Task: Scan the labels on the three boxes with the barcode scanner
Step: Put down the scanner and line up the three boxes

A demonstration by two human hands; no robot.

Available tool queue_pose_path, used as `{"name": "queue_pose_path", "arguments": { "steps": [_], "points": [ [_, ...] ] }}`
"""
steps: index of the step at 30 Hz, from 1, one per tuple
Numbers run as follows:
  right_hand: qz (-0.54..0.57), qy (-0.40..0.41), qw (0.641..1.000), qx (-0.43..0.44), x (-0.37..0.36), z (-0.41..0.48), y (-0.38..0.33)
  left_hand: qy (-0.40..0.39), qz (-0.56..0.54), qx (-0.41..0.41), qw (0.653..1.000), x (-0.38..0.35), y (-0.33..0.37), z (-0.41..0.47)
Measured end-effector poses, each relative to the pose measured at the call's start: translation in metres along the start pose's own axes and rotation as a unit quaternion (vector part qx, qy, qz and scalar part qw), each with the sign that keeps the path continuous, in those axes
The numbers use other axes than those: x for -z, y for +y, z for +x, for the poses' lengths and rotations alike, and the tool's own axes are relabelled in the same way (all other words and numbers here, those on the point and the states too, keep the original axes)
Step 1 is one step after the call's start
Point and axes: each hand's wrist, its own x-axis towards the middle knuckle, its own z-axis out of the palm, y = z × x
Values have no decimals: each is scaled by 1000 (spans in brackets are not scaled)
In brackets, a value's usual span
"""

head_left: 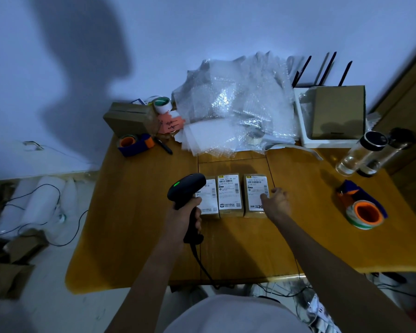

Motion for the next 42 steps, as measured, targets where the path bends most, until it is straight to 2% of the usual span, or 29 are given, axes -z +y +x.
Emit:
{"name": "queue_pose_path", "arguments": {
  "steps": [4, 12, 15, 21, 25, 30, 37, 42],
  "points": [
    [11, 31, 997, 65, 4, -13, -24, 13, -15, 10, 1000, 9, 7, 1],
    [68, -33, 988, 131, 0, -39, -79, 35, -46, 28, 998, 26, 14, 17],
    [79, -83, 980, 164, 0, -58, -100, 31, -62, 37, 997, 32, 16, 26],
    [94, -234, 947, 200, -17, -86, -128, -37, -153, 72, 985, 45, 22, 36],
    [108, -304, 925, 200, -32, -104, -141, -26, -206, 72, 975, 57, 19, 49],
    [117, -370, 904, 180, -49, -119, -154, 1, -181, 78, 980, 72, 5, 70],
    [53, -388, 898, 199, -83, -129, -163, 64, -122, 97, 986, 92, -7, 102],
    [68, -374, 912, 151, -109, -134, -169, 87, -25, 88, 992, 106, -8, 120]
  ]
}}
